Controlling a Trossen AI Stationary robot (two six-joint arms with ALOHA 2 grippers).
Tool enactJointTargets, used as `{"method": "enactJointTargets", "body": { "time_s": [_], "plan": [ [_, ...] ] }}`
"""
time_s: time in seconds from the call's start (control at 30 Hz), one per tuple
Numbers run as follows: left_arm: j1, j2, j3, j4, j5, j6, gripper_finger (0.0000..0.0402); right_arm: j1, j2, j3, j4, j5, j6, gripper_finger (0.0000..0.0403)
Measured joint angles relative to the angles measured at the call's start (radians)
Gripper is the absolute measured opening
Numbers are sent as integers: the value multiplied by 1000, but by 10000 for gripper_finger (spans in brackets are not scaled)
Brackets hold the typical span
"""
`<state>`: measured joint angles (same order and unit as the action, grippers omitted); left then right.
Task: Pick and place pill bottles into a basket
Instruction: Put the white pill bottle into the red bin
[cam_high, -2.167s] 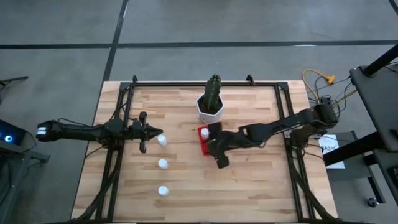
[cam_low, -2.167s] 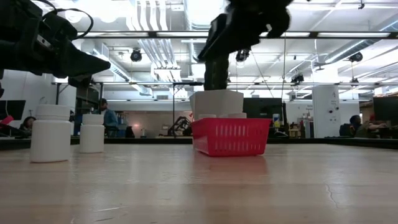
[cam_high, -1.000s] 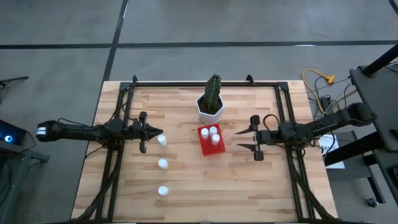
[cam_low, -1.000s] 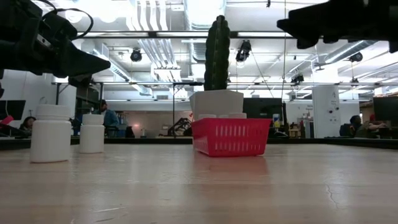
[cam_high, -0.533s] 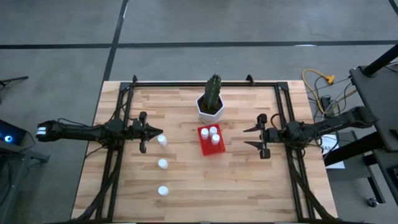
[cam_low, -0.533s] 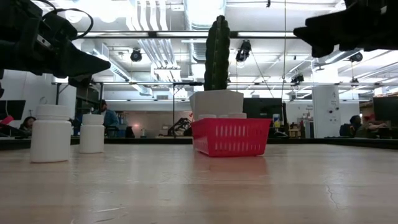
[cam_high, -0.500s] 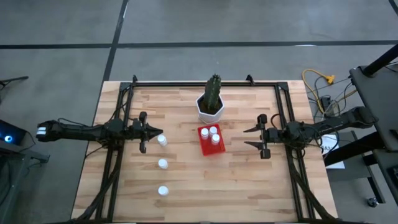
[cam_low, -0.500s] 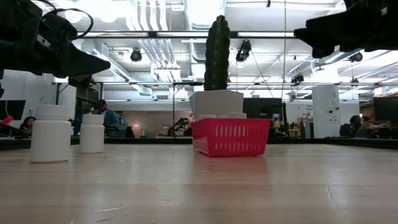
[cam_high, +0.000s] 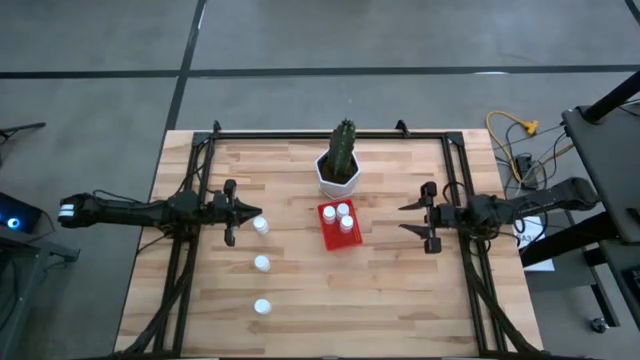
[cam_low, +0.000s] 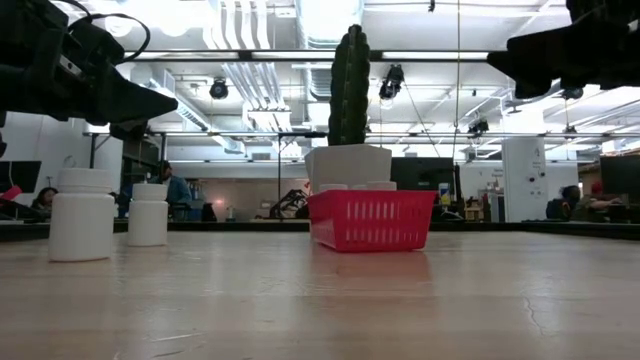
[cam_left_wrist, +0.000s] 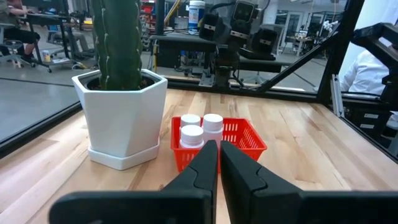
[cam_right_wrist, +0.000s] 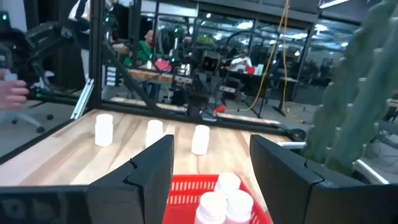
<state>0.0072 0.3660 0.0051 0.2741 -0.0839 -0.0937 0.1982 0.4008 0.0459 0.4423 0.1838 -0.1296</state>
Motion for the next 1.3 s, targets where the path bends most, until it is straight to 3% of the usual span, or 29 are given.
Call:
{"method": "enactJointTargets", "body": {
  "time_s": [0.37,1.0,1.3],
  "plan": [
    [0,0,0,0,0,-2,1,0,-117,-7,-147,2,26,201],
    [0,-1,0,137,0,-7,1,0,-139,-15,-208,1,31,201],
    [-1,24,0,136,4,-92,1,0,-252,-37,-240,-1,26,201]
  ]
}}
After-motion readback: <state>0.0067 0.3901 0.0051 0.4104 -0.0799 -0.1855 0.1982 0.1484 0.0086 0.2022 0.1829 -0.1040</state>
